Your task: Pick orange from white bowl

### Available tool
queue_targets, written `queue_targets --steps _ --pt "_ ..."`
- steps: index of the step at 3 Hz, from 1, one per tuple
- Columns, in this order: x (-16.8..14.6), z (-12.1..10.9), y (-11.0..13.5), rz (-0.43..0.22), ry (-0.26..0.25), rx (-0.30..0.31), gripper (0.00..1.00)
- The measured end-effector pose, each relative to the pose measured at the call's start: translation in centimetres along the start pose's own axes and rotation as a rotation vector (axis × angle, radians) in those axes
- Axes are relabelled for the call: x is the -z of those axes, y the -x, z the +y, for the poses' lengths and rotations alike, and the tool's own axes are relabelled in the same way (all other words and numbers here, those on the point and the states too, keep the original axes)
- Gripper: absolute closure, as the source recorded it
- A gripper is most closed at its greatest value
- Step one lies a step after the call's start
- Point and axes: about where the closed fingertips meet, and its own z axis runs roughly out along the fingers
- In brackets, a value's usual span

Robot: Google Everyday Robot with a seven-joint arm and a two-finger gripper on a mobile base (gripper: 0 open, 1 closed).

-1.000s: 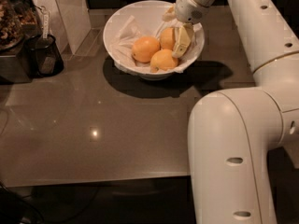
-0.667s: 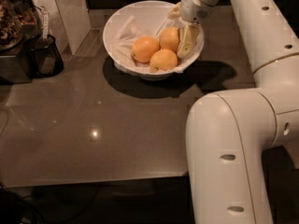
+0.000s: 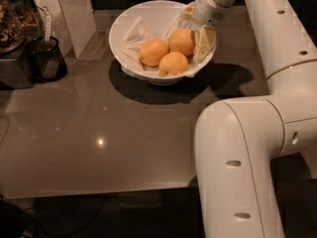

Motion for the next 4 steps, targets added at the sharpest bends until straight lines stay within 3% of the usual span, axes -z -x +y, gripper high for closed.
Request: queue_targets --steps 1,3,4 --pt "-1.96 0.18 1.01 -0.085 0.021 -0.002 0.03" --pt "-2.03 0.13 1.29 -0.109 0.024 -0.017 0.07" --pt "-1.88 0.12 1.36 -0.109 0.024 -0.017 0.26"
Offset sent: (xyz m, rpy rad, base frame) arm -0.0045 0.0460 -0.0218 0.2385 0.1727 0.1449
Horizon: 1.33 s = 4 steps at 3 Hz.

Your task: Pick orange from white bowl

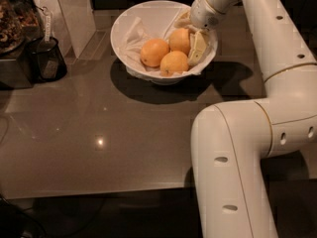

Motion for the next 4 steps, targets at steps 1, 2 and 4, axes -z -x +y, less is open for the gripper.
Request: queue_targets --steps 1,2,4 --pt "0.09 0.08 -0.03 -0.010 0.000 -0.012 0.49" --pt "0.19 0.12 -0.01 -0.011 0.000 -0.012 0.72" --pt "-0.54 0.75 0.53 -0.044 0.033 -0.026 1.00"
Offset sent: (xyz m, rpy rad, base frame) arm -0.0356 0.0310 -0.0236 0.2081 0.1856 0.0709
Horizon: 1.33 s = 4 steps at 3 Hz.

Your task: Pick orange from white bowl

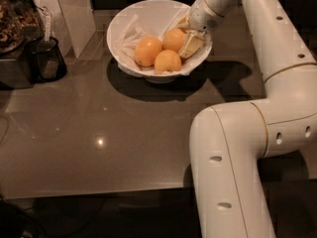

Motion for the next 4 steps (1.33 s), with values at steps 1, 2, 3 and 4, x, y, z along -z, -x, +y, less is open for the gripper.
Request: queue_targets --steps 1,2,3,4 --pt "0.0 0.0 0.0 0.000 0.000 0.000 1.00" --pt "-0.2 -0.1 0.2 0.000 0.002 0.007 1.00" --pt "1.2 1.2 0.3 -0.020 0.025 0.014 1.00" --pt "2.9 2.8 0.2 -0.072 0.038 -0.003 1.00"
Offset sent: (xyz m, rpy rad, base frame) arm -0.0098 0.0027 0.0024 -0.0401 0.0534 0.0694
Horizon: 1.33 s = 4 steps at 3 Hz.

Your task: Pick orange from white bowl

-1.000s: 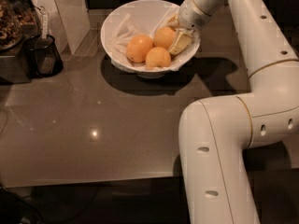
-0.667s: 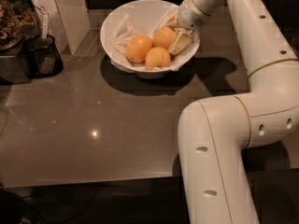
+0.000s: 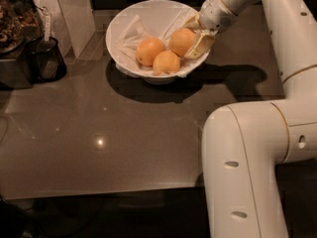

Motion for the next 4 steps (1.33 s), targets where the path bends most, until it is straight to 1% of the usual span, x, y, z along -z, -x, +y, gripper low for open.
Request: queue_targets --steps 1,2,3,4 --pt "2.5 2.4 0.2 -0.067 0.011 -0.046 1.00" --pt "5.5 5.9 1.0 -0.142 0.016 -0.076 1.00" --pt "9.8 9.3 3.2 -0.177 -0.055 -0.061 1.00" --pt "12.9 13.4 5.5 -0.188 -0.118 -0.058 1.00"
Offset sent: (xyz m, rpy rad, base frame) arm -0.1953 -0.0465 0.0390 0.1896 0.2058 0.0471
